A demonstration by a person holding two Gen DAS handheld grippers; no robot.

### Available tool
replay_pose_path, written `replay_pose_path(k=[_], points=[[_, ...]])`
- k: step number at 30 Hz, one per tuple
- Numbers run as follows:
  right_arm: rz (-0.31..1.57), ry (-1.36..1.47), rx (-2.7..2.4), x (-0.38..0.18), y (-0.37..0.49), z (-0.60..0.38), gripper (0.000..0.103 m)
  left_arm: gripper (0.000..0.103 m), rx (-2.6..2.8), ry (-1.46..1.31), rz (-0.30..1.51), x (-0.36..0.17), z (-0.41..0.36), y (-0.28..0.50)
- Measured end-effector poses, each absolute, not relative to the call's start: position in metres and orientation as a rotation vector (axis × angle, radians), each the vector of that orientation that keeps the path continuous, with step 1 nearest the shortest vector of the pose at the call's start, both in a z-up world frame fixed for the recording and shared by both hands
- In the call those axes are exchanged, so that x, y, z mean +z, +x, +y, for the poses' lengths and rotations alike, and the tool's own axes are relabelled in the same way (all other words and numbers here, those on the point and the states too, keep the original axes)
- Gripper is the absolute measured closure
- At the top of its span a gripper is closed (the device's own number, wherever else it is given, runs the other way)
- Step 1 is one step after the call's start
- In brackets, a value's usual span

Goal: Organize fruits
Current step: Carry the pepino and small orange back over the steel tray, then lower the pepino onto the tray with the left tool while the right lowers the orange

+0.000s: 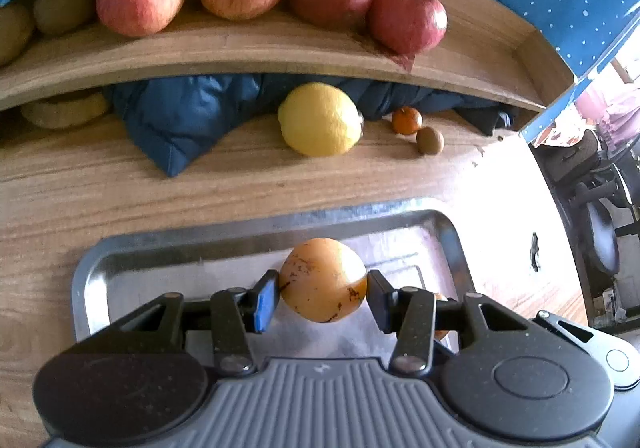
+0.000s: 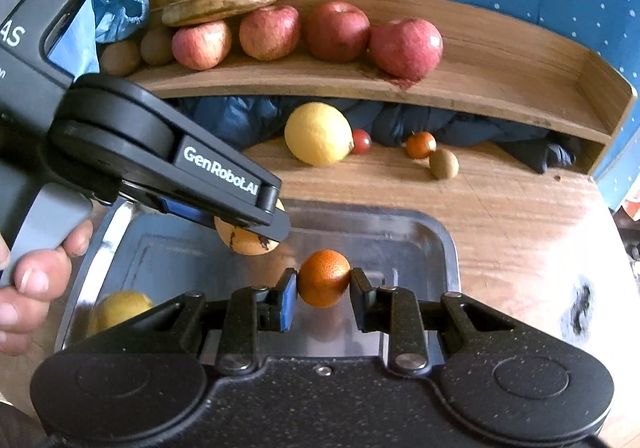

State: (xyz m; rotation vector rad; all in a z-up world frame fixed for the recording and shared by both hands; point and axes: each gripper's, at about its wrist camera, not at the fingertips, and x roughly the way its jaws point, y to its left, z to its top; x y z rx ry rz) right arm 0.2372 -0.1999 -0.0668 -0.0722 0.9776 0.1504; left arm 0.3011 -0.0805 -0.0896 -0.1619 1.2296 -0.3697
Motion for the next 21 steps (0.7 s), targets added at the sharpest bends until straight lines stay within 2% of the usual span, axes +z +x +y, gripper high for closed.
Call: replay_pose_path(k=[21], points=[[1.018, -0.062, 0.192, -0.074, 0.204, -0.205, 0.073, 0.052, -0.330, -0.149, 1.288, -0.096, -0.078, 0.268]])
